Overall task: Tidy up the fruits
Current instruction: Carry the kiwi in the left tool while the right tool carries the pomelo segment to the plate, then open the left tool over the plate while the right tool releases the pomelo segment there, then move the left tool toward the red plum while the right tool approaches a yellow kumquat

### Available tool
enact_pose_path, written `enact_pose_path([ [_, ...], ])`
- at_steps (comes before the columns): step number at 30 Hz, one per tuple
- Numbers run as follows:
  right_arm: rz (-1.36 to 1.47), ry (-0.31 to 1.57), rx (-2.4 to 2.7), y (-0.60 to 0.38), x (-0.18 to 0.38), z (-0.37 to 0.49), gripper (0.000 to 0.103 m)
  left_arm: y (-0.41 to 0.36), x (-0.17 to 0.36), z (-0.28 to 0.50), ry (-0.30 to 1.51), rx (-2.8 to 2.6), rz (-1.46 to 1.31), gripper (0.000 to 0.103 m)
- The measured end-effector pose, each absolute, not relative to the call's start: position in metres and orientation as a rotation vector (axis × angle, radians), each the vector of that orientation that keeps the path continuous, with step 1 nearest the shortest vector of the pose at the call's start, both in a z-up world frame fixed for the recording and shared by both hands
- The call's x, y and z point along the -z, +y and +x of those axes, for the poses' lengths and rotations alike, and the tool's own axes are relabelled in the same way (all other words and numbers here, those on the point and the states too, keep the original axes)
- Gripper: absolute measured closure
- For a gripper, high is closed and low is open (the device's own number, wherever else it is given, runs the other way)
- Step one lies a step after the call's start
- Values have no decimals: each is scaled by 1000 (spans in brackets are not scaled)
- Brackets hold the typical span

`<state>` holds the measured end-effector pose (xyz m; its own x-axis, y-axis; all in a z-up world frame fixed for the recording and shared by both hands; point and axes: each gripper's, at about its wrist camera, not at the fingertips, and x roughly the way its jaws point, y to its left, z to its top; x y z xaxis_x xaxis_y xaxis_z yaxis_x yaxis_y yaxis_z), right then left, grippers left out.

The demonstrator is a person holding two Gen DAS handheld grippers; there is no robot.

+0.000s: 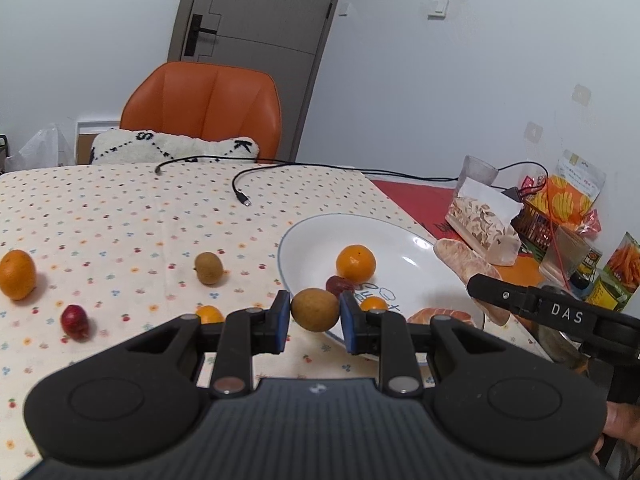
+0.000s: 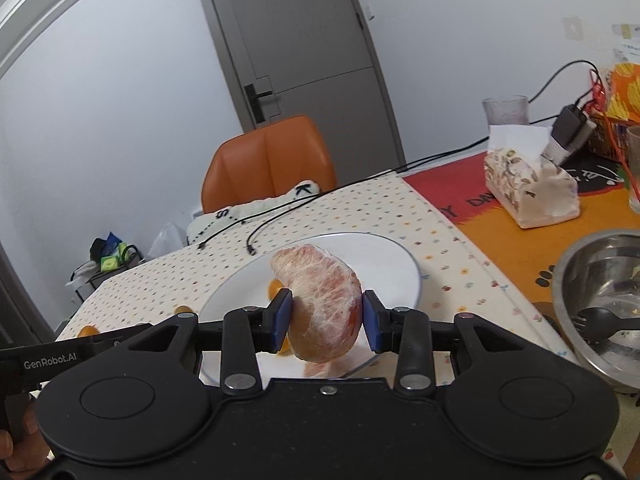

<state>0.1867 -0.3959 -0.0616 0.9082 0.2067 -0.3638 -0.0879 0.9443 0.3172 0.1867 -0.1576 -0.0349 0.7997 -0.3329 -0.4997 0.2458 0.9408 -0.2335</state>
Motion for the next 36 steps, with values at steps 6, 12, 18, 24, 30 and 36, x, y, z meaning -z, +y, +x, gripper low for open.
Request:
enact_pose_path([
  [6,329,415,-139,-408,71,198,67,-173,38,199,579,327,-143,78],
  [12,347,412,-148,-413,75,207,67,-184,40,208,587,336,-125,78],
  [18,362,399,-165,-416,72,210,60,-184,37,209,581,304,-109,68],
  [24,348,393,-177,-412,68,203,48,-169,35,200,577,264,-127,41],
  [30,335,394,-191,-403,65,198,36,-151,33,192,570,217,-125,23],
  [36,328,398,-208,-392,61,193,23,-129,34,187,586,168,-145,22],
])
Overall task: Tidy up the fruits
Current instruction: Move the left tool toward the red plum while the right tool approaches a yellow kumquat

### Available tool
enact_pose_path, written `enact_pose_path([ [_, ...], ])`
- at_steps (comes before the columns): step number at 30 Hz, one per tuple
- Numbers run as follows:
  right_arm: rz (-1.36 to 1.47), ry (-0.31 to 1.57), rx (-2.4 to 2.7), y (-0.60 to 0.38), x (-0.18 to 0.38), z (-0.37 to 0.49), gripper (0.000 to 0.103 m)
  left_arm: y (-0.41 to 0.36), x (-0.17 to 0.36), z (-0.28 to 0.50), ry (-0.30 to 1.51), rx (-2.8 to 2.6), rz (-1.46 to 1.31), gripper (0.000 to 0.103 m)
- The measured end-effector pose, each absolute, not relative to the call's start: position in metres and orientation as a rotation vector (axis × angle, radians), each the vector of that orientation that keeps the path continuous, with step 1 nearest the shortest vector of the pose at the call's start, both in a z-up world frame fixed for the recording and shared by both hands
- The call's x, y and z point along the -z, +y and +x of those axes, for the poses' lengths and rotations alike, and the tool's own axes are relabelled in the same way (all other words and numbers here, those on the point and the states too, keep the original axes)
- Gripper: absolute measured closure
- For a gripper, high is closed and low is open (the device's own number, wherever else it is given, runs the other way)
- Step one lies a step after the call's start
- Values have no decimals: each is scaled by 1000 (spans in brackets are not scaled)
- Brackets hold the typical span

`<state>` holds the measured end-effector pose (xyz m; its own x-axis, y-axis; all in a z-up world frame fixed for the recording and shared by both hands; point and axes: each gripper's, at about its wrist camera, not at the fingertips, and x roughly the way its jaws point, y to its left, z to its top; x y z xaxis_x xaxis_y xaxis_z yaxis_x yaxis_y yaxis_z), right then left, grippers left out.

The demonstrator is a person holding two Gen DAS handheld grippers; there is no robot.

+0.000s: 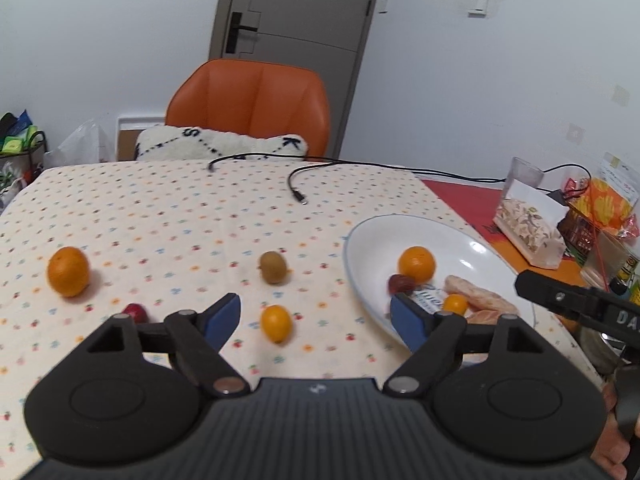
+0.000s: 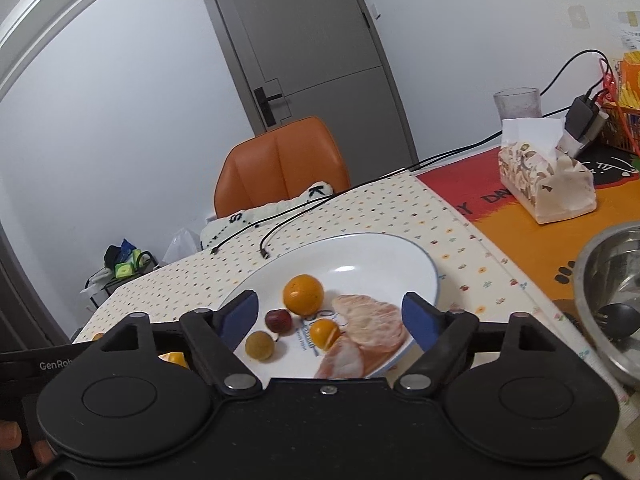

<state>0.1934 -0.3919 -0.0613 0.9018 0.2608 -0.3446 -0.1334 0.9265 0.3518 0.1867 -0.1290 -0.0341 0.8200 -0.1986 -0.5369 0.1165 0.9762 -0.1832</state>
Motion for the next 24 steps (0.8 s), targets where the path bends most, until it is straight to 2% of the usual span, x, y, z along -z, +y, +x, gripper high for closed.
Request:
enact_pose_path([
  [5,321,397,-208,-383,58,189,5,-112,34,181,588,124,-143,18],
  [24,228,417,-349,-314,48,175,2,-49,39,153,577,36,-205,15],
])
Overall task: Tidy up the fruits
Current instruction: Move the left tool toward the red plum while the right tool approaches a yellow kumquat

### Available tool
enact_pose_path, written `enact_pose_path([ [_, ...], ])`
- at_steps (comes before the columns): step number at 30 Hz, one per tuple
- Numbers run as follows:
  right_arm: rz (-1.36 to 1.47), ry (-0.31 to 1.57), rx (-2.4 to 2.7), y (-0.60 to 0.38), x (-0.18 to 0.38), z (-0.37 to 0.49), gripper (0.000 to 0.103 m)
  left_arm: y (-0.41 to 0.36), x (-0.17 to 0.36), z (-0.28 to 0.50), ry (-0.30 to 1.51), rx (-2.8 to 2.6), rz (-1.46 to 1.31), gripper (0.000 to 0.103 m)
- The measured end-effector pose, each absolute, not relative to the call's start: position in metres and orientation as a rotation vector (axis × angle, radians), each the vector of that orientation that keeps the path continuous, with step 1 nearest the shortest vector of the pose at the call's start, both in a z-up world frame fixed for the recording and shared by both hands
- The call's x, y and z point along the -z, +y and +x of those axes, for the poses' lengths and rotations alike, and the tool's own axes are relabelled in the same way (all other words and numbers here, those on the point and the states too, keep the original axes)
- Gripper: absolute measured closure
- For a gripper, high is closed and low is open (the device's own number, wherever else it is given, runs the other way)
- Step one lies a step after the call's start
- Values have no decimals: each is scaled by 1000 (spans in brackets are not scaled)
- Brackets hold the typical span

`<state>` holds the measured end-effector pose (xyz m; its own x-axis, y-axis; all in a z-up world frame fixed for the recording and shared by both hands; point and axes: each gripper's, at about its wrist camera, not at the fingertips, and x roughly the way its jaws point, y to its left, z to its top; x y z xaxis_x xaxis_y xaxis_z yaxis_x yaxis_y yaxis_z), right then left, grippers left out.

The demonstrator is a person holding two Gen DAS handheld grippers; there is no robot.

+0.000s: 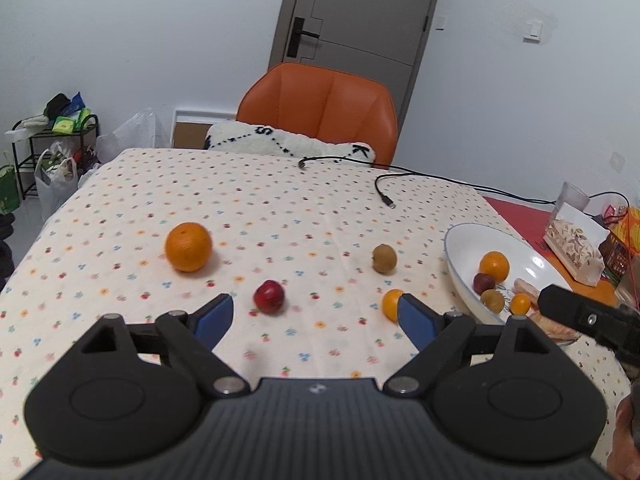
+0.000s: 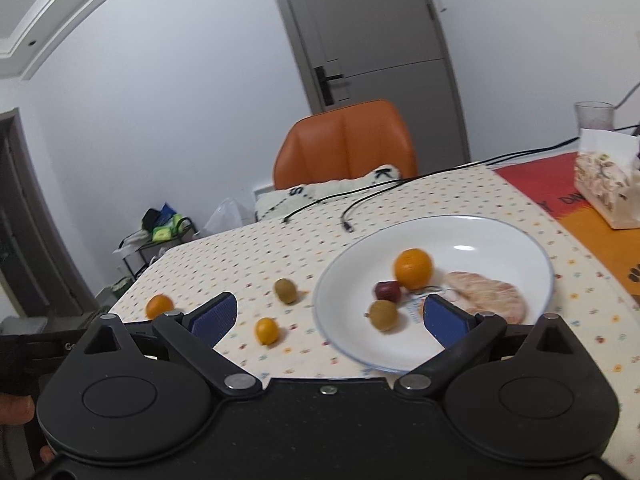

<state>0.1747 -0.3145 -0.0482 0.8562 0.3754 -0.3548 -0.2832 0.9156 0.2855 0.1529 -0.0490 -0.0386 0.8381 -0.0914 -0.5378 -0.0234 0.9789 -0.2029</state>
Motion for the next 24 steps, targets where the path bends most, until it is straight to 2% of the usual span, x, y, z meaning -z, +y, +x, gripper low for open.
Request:
enact_pose_path([
  [6,200,422,-374,-294,49,171,2,-38,41,150,581,31,-217,15],
  [9,200,440,-381,-288,50,174,6,-34,42,150,577,27,-220,15],
  [18,159,476,-430,-263,53,179,22,-25,45,154,569,20,-235,20],
  [24,137,508,-456,-251,56,188,37,-21,47,162,578,20,-247,33],
])
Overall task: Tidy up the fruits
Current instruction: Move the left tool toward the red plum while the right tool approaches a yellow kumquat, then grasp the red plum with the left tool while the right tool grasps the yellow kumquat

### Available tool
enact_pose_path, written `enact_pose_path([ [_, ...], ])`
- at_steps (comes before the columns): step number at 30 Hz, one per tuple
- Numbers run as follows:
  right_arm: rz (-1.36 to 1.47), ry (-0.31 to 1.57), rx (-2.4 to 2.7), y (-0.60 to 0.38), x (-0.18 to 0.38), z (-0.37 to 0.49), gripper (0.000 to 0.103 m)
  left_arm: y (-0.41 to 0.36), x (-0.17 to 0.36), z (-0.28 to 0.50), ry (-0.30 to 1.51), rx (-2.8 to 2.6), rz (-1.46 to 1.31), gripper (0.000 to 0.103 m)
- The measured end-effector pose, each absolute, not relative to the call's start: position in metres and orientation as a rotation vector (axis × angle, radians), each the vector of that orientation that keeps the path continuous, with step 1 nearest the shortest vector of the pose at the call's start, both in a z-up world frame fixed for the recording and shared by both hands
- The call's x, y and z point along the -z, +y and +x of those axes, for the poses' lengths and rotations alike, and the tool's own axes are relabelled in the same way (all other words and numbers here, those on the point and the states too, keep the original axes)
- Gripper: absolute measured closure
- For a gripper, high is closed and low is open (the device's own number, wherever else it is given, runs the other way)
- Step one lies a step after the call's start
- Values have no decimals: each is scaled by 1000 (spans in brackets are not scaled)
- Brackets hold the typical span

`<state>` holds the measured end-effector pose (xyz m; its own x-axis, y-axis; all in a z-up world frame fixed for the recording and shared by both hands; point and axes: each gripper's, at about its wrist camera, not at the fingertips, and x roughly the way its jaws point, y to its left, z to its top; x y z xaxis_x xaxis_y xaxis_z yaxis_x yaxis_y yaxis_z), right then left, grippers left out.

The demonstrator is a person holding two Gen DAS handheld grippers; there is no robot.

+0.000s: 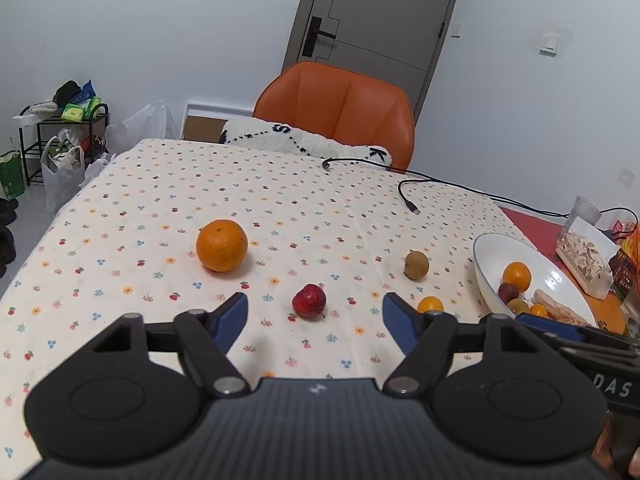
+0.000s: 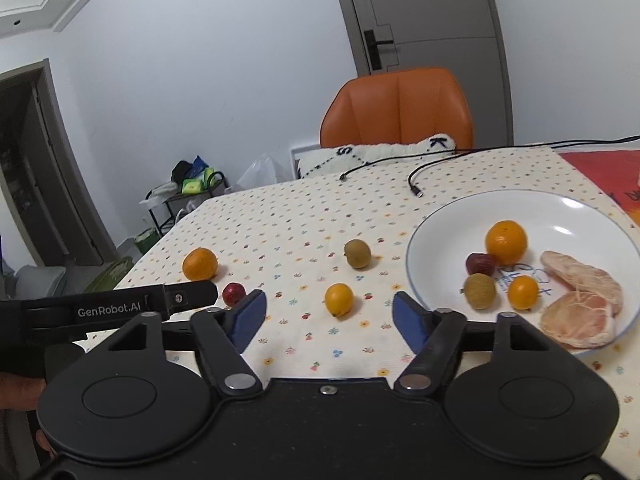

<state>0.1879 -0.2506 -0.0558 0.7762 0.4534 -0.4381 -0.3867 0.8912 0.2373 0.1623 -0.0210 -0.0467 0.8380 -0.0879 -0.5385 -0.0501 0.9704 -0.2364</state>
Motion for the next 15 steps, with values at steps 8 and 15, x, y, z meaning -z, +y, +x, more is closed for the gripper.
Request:
enact_pose_path([
  [8,109,551,-462,-236,63,203,44,-24,54,177,612,23,-239,47],
  [15,92,594,-454,-229,71,219,54,-27,60,191,633,21,-233,54],
])
